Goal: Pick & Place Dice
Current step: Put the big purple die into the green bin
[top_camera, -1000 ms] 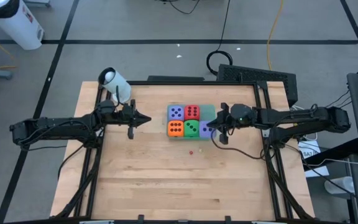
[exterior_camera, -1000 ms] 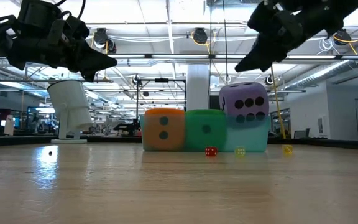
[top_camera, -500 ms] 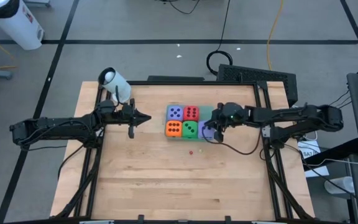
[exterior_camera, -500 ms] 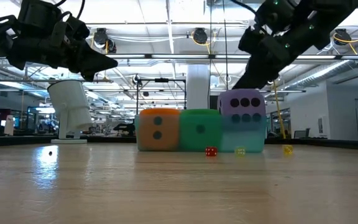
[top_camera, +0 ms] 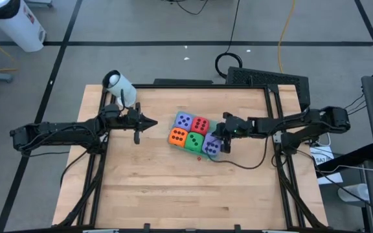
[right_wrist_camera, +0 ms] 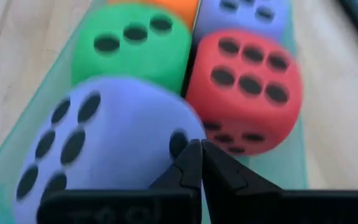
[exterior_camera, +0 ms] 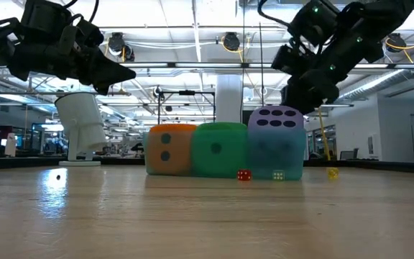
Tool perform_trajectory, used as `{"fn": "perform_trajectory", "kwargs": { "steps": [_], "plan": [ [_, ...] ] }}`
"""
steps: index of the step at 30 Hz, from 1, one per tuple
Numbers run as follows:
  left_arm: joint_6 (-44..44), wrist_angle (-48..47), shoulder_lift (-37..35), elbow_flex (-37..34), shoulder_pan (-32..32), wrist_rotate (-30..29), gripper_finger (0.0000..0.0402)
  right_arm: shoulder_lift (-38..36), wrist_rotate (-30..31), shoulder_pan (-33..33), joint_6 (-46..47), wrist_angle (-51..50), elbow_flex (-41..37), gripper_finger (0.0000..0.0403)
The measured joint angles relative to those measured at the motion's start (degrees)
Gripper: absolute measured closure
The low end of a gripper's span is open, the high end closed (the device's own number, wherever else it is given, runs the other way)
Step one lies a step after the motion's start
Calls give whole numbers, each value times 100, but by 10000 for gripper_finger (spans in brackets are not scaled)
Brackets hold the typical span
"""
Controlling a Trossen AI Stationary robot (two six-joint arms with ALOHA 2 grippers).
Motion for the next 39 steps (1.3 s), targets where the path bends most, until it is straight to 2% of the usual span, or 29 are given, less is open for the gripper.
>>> {"fn": "perform_trajectory", "kwargs": {
  "steps": [2, 6, 11, 15, 22, 39],
  "plan": [
    [17, 0, 0, 0, -2, 0, 378, -39, 238, 113, -98, 180, 0, 403],
    [37, 4, 0, 0, 0, -2, 378, -207, 256, 307, -168, 413, 32, 403],
    [37, 19, 0, 0, 0, -2, 378, -233, 34, 682, -114, 373, 109, 403],
    [35, 52, 2, 0, -1, -2, 378, 78, -31, 915, 108, 309, 115, 403],
    [-39, 212, 2, 0, -2, -2, 378, 742, -44, 1033, 446, 503, 142, 403],
    [-101, 272, 2, 0, -4, 4, 378, 1198, -407, 1034, 1048, -23, 128, 403]
  ]
}}
